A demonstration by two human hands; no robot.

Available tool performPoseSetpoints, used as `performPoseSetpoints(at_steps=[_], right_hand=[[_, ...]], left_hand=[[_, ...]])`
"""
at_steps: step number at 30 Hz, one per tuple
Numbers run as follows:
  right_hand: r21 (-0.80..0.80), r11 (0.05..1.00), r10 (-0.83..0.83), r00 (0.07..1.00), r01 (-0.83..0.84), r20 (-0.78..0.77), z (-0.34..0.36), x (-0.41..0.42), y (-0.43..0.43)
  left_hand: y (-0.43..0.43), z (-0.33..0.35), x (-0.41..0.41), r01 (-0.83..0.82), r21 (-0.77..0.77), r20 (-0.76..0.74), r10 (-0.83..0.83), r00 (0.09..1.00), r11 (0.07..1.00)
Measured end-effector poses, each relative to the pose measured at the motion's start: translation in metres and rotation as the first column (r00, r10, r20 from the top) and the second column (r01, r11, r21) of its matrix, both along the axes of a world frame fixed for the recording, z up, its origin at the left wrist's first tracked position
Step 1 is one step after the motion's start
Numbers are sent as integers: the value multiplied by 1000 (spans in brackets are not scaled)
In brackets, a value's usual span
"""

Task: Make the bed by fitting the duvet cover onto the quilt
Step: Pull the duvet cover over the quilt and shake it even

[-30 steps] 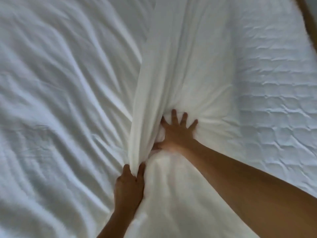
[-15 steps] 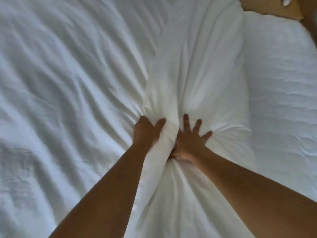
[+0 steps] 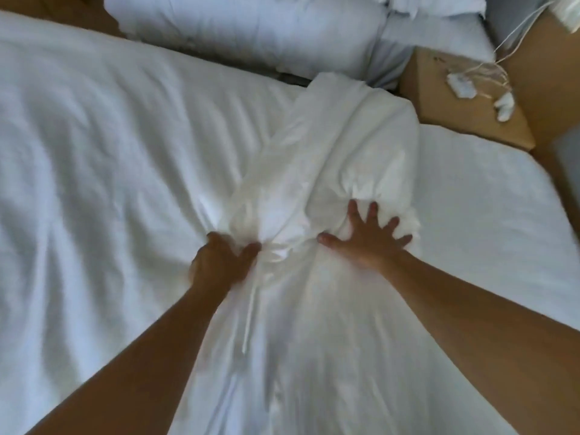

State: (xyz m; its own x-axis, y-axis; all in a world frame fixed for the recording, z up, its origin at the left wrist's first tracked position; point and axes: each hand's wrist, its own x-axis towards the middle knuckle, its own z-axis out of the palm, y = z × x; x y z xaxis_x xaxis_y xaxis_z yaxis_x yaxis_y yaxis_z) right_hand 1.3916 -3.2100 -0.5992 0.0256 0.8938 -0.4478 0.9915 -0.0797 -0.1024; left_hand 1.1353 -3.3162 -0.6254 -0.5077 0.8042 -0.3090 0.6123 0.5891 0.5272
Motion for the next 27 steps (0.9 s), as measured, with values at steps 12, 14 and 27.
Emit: performPoseSetpoints(at_steps=[12,14,27], right_hand=[[243,968,73,996,-59,-50,-59,38,255],[269,957,121,992,-105,-43,-66,35,255],[511,829,250,968,-225,21,-111,41,248]], left_hand=[[25,-63,12,-60,-138,-333,11,943,989],[38,-49,-5,-141,-303,-235,70,970,943],[398,-21,89,39,-1,-28,-39,999,999]])
